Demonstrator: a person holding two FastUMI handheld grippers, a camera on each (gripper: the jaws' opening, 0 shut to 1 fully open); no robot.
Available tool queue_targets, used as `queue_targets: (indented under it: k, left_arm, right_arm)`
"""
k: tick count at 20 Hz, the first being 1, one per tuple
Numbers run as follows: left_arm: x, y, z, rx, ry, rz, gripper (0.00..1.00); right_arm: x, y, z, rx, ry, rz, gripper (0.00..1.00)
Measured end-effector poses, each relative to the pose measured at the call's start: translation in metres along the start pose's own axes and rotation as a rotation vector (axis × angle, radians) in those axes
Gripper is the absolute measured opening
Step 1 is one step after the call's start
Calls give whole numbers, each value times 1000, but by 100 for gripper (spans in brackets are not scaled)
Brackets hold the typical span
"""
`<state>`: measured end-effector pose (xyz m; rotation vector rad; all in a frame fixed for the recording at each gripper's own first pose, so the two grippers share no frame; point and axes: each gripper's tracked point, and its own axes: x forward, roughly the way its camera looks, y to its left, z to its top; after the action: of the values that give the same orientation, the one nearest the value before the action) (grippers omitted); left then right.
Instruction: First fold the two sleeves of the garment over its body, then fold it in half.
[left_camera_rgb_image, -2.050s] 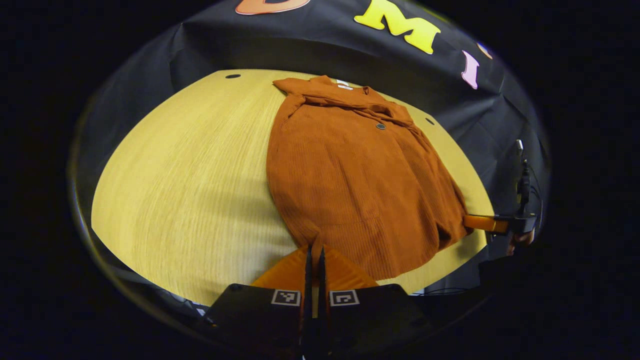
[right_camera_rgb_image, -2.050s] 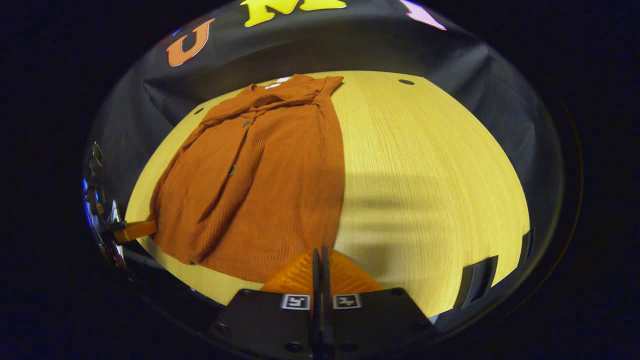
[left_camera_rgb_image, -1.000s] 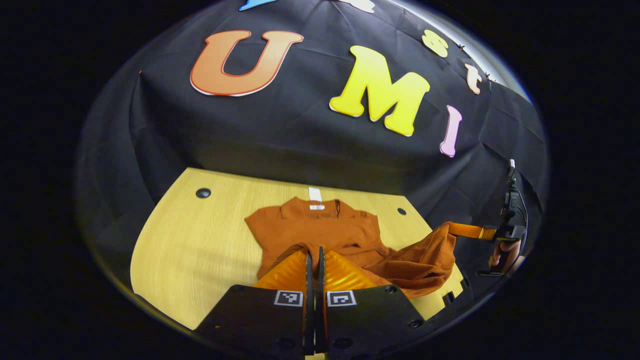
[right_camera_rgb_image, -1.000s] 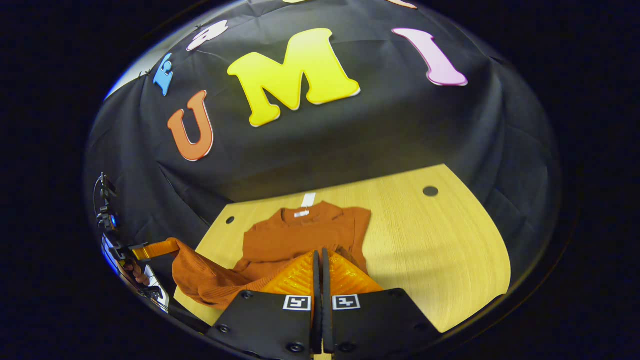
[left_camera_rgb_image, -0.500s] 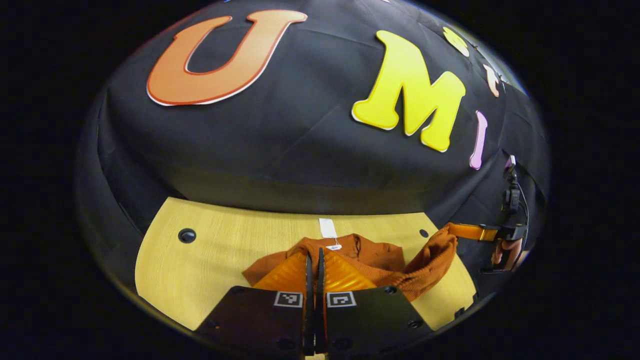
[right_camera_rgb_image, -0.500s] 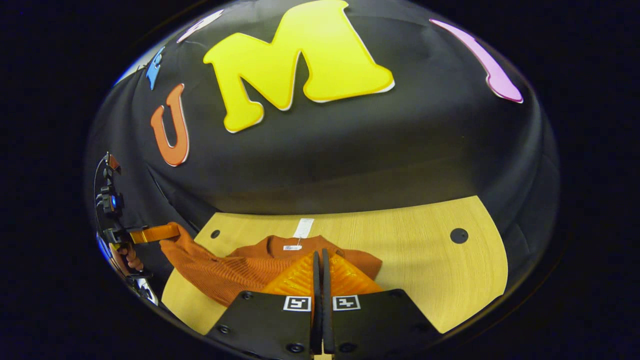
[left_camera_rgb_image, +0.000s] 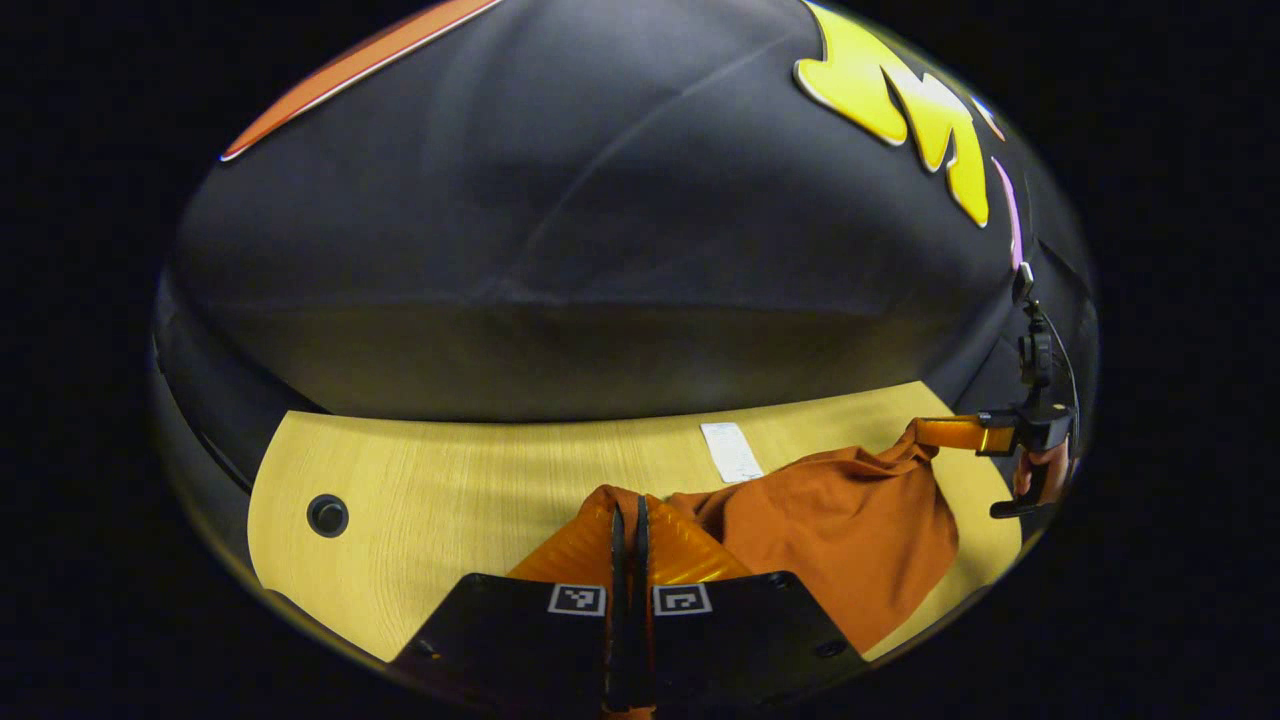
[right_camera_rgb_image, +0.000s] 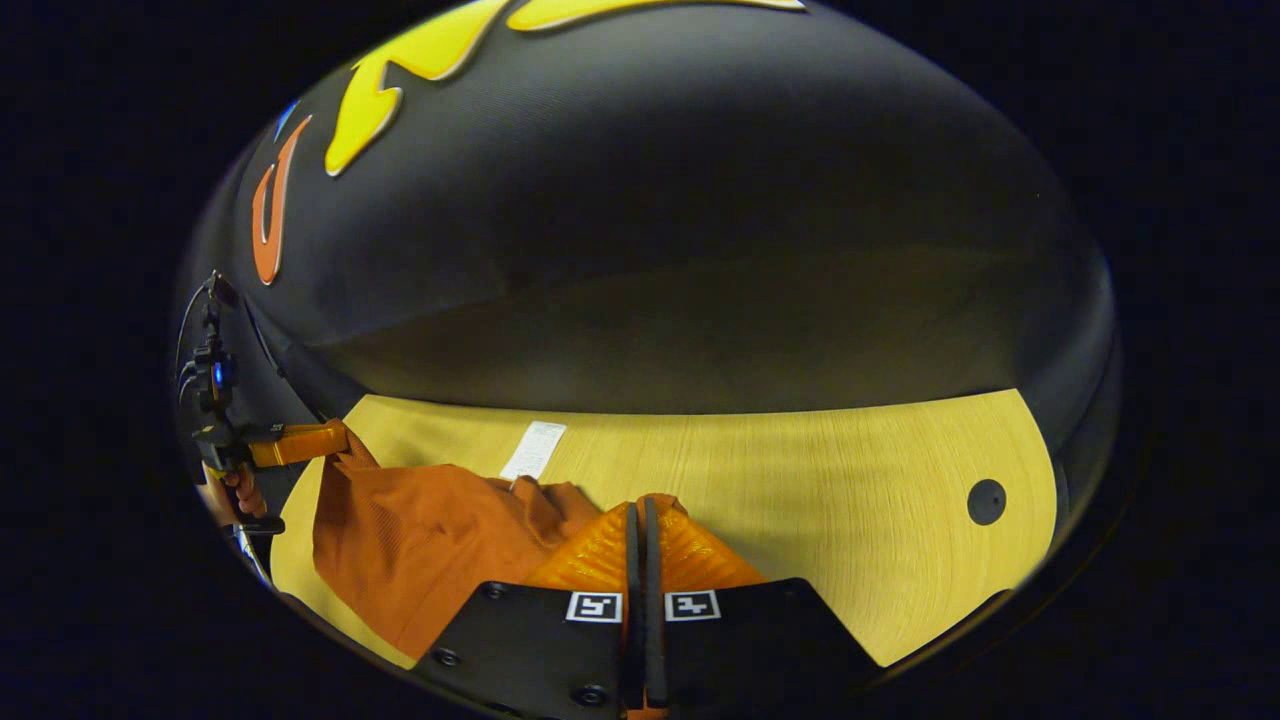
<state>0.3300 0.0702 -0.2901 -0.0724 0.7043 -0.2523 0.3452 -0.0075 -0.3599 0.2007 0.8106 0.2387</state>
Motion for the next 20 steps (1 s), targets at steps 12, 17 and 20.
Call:
queue_targets:
  k: [12, 17, 20]
  left_arm:
    - [-5, 24, -4, -6, -20, 183, 84]
    - [-102, -7, 36, -2, -167, 205, 96]
    - [-192, -43, 76, 19, -323, 223, 97]
  right_arm:
    - [-13, -31, 6, 16, -46, -112, 54]
    - [-105, 16, 24, -75, -171, -111, 84]
    - [-186, 53, 35, -123, -288, -126, 89]
